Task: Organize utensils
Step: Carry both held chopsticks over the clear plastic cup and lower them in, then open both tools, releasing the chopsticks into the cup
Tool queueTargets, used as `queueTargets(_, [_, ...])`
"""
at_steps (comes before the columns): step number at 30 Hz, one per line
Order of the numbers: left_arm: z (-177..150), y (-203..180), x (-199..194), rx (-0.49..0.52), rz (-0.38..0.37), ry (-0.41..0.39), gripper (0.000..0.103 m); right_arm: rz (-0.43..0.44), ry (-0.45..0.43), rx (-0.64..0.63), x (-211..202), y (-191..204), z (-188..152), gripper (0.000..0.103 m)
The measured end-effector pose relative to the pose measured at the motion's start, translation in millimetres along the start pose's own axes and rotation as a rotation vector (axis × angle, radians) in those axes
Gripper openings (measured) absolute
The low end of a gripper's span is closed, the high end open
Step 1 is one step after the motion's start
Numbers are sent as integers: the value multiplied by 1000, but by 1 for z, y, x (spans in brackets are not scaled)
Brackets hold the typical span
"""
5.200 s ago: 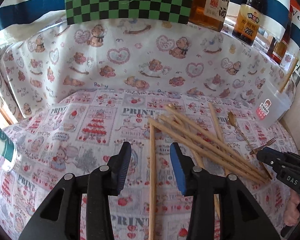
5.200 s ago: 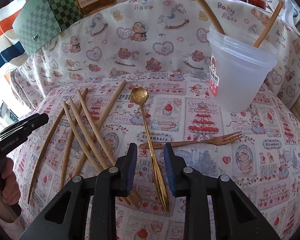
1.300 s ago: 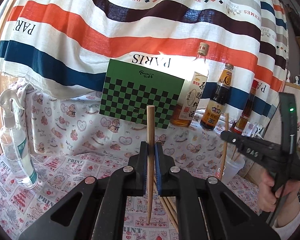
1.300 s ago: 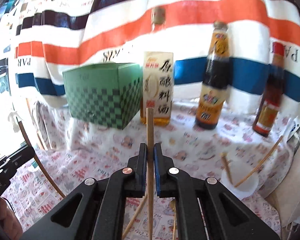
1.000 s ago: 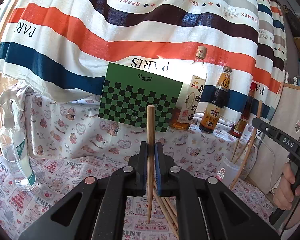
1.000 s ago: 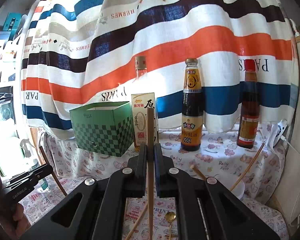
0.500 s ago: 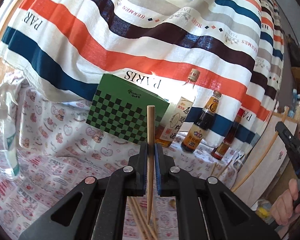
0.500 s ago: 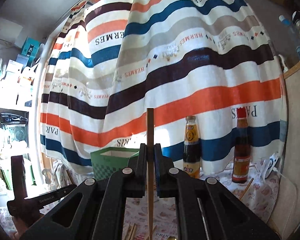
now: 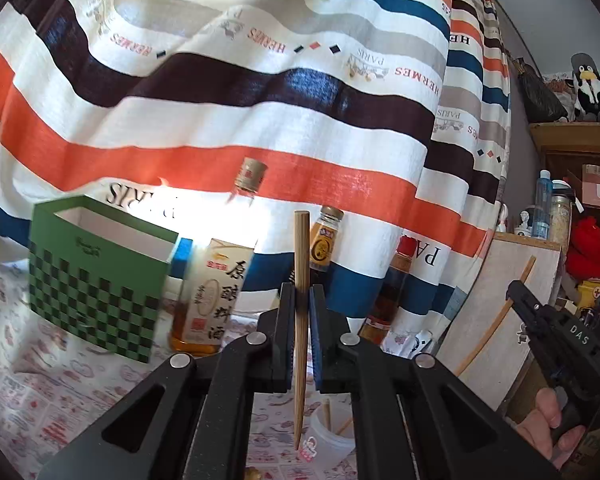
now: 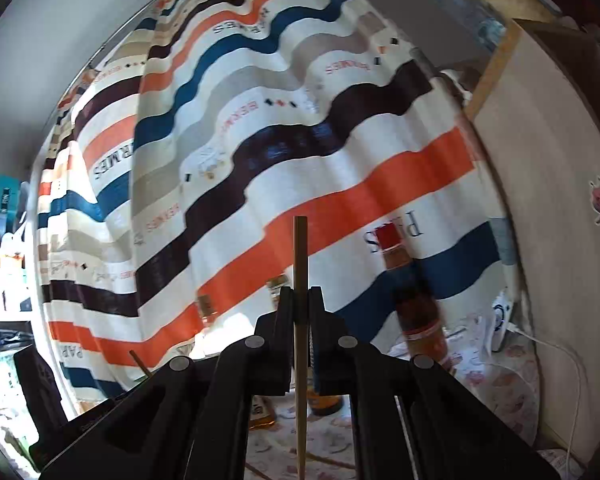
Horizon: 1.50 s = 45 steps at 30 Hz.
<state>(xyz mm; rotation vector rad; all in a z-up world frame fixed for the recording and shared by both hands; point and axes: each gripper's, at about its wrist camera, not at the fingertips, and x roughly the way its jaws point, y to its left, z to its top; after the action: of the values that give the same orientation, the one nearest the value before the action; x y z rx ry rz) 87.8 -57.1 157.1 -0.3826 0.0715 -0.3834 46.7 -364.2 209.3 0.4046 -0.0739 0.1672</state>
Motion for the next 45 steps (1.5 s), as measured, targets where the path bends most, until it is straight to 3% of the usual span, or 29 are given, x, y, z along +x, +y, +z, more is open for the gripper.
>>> queueTargets(6, [-19, -31, 42, 9, -81, 18, 6, -159, 2, 80, 29, -56, -25, 8])
queueTargets(11, [-34, -47, 66, 15, -50, -10, 6, -260, 39, 43, 48, -75, -44, 8])
queueTargets(17, [-62, -40, 106, 16, -5, 86, 6, -306, 122, 79, 73, -98, -72, 8])
queueTargets(22, [-78, -38, 119, 50, -18, 155, 6, -264, 294, 83, 102, -109, -96, 8])
queueTargets(27, [-90, -52, 131, 146, -21, 209, 6, -220, 403, 109, 117, -115, -113, 8])
queueTargets(37, [-103, -43, 140, 156, 10, 257, 7, -197, 413, 211, 116, -138, -119, 8])
queueTargets(39, [-99, -42, 134, 164, -6, 248, 13, -186, 409, 228, 116, -140, -117, 8])
queueTargets(41, [-93, -42, 128, 173, -9, 235, 25, -190, 401, 212, 115, -138, -114, 13])
queueTargets(42, [-89, -43, 125, 181, -1, 221, 31, -199, 390, 196, 113, -135, -112, 21])
queueTargets(45, [-77, -44, 113, 191, 2, 198, 37, -244, 316, 145, 102, -126, -104, 45])
